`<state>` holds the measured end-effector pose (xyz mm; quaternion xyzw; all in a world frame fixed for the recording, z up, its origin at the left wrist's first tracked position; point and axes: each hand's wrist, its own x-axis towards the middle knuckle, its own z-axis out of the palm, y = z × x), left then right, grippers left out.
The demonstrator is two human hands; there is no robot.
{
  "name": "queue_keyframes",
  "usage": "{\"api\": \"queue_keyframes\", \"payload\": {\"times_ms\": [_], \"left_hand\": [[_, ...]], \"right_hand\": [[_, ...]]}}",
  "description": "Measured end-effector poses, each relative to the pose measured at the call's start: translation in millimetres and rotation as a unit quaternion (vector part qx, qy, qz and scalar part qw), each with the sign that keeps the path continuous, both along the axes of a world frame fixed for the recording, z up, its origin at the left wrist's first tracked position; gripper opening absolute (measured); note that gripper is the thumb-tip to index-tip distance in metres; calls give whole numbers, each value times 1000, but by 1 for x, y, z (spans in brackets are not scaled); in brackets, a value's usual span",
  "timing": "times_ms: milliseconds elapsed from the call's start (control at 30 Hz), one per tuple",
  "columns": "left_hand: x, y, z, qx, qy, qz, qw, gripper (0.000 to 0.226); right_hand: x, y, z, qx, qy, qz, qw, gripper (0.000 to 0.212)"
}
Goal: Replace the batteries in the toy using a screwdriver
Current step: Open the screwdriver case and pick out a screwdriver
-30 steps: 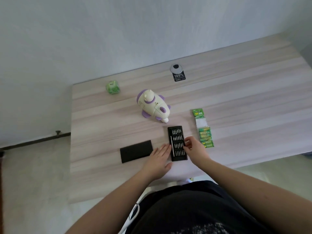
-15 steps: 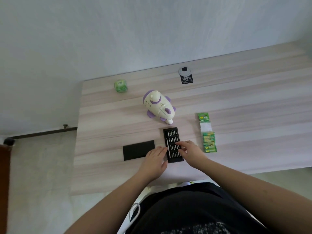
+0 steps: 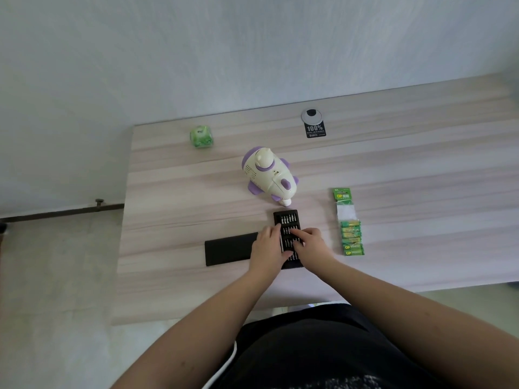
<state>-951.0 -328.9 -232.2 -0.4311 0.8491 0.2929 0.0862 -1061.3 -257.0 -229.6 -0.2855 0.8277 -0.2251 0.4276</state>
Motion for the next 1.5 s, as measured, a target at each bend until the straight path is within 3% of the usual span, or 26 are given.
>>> {"api": "queue_keyframes", "payload": {"times_ms": [267, 533, 800, 1167, 1500], "left_hand": [[2, 1, -3, -9, 5, -13, 1000, 74], [3, -5, -3, 0, 24, -25, 999, 77], [3, -9, -5, 7, 38, -13, 999, 75], [4, -27, 4, 81, 30, -18, 996, 81], [17, -37, 11, 62, 12, -54, 997, 74]], "right_hand": [[11, -17, -3, 35, -67, -111, 991, 46], [3, -30, -7, 54, 44, -123, 990, 21], [-4, -32, -5, 46, 60, -112, 991, 11], [-3, -6, 5, -37, -80, -208, 974, 8], [2, -6, 14, -51, -122, -193, 972, 10]]}}
